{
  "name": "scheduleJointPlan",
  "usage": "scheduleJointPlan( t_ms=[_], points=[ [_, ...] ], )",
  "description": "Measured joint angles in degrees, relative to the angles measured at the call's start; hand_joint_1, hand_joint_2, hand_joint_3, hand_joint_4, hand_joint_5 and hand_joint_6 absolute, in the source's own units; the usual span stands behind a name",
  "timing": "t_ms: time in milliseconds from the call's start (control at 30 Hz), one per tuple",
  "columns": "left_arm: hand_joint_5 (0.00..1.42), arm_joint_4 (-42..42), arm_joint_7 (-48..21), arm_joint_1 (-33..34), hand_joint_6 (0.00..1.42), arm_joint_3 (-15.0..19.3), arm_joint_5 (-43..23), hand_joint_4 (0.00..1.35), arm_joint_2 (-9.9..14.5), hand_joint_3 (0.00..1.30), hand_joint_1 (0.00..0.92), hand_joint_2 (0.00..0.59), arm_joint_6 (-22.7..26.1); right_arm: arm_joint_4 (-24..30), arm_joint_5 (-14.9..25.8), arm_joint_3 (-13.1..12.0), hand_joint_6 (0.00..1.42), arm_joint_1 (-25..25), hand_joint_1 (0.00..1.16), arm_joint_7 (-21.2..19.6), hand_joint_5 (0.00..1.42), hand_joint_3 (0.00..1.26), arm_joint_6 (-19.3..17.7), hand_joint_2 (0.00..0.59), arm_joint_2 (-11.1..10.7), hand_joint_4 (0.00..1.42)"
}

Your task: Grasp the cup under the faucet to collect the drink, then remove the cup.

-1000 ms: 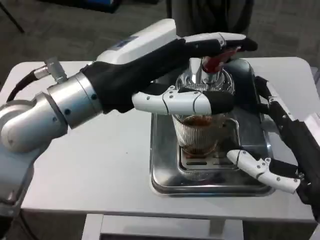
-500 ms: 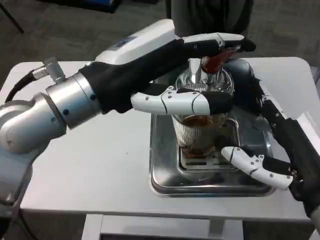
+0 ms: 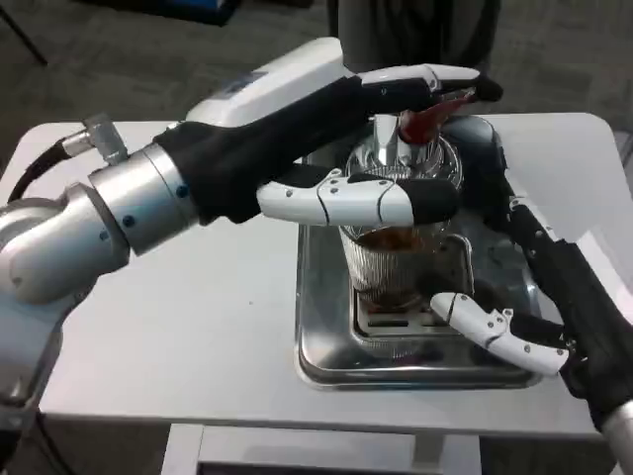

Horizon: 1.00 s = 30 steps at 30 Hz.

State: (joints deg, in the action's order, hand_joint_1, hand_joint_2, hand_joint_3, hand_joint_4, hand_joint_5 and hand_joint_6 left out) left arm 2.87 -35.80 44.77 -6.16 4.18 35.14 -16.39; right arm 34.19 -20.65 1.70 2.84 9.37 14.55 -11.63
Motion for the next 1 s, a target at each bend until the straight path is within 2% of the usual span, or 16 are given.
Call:
scheduleJointPlan(
  t_ms=[1000],
  points=[
    [0.24, -0.5, 0.0, -0.5, 0.19, 0.4, -0.3, 0.13, 0.6, 0.21, 0.0, 0.092, -0.2, -3.4, 0.0, 2.8, 0.2, 3.2, 0.57, -1.8, 0.11, 0.04, 0.0, 0.264, 1.9, 0.03]
  ],
)
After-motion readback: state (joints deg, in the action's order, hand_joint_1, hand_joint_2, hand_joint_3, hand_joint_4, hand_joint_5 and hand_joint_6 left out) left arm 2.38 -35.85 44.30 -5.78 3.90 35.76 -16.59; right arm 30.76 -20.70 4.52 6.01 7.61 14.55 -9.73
